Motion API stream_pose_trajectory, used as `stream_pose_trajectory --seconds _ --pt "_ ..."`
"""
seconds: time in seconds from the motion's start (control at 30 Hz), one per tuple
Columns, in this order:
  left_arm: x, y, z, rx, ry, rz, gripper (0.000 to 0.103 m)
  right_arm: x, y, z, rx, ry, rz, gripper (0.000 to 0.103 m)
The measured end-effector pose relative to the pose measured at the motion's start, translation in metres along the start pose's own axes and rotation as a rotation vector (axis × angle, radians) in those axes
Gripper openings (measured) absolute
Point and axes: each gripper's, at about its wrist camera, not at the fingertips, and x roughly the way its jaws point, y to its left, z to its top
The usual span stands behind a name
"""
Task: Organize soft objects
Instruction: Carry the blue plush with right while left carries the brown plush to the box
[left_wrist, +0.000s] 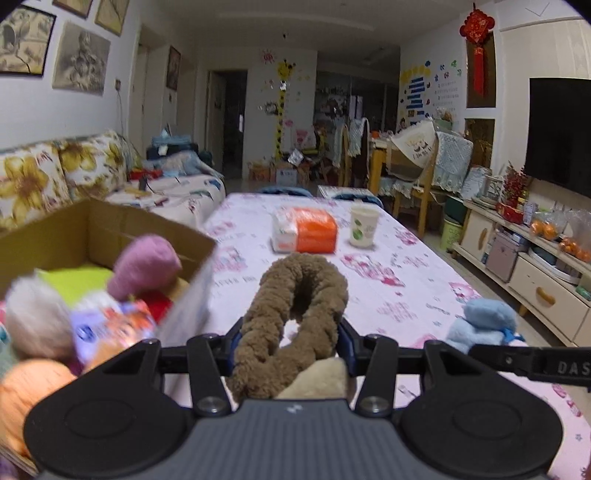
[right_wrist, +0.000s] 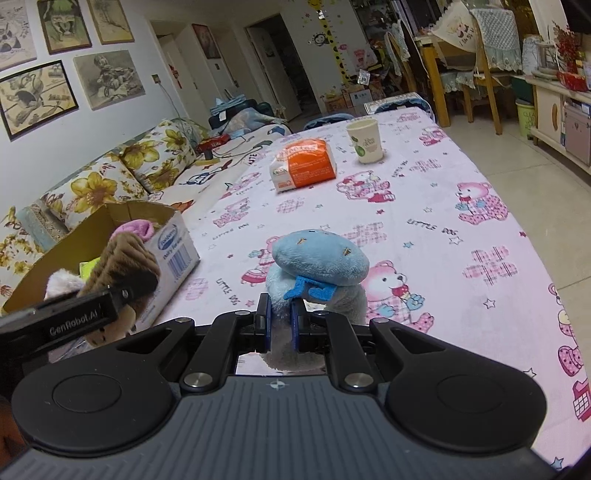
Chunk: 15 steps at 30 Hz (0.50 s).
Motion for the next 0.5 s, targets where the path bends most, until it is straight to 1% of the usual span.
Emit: stream_pose_trajectory --seconds 0.13,0.37,0.5 --pt "-0.002 0.016 0.006 -0.015 -0.028 0.040 0.048 0.004 0.009 0.002 -0.032 -0.015 0.005 0.012" --pt "-0.011 0.032 0.014 -0.033 -0.076 0.102 0.049 0.014 0.024 0.009 -0.099 -0.035 0.029 0.012" --pt "-0.015 0.040 0.019 -0.062 -0.096 0.123 0.049 0.018 0.029 0.014 -0.127 -0.046 0.051 0.012"
